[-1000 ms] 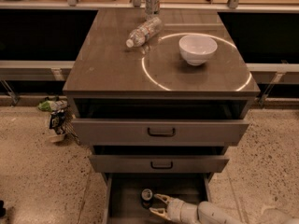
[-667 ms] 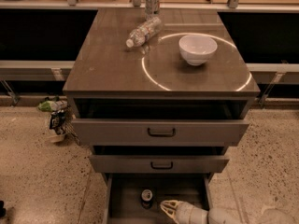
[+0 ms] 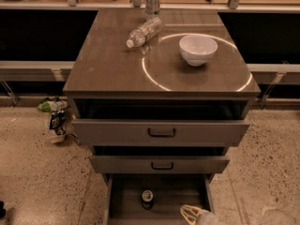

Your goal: Place pepsi can into bottom drawer

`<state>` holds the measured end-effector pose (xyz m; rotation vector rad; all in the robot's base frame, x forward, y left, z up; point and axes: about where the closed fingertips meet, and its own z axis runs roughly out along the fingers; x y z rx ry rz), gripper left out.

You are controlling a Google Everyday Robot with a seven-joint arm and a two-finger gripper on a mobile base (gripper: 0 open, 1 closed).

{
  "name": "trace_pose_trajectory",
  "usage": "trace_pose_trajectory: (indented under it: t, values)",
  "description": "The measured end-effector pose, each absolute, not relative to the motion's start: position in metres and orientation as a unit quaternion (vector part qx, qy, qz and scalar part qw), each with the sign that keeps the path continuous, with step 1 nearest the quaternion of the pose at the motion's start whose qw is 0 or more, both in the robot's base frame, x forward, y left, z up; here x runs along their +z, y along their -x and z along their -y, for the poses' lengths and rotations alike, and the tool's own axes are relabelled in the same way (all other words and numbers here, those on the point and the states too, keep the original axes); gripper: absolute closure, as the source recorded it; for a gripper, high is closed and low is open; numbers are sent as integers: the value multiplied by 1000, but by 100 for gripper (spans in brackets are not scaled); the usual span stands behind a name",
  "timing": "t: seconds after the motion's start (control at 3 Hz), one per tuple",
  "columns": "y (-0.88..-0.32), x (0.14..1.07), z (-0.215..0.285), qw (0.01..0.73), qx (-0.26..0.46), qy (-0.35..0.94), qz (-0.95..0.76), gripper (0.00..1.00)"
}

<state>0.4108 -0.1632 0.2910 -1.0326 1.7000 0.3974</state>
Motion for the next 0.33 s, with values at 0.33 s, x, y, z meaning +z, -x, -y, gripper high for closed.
trace_pose_trajectory:
  t: [0.33]
  values:
    - [-400,293,185,534,152,412,-722,83]
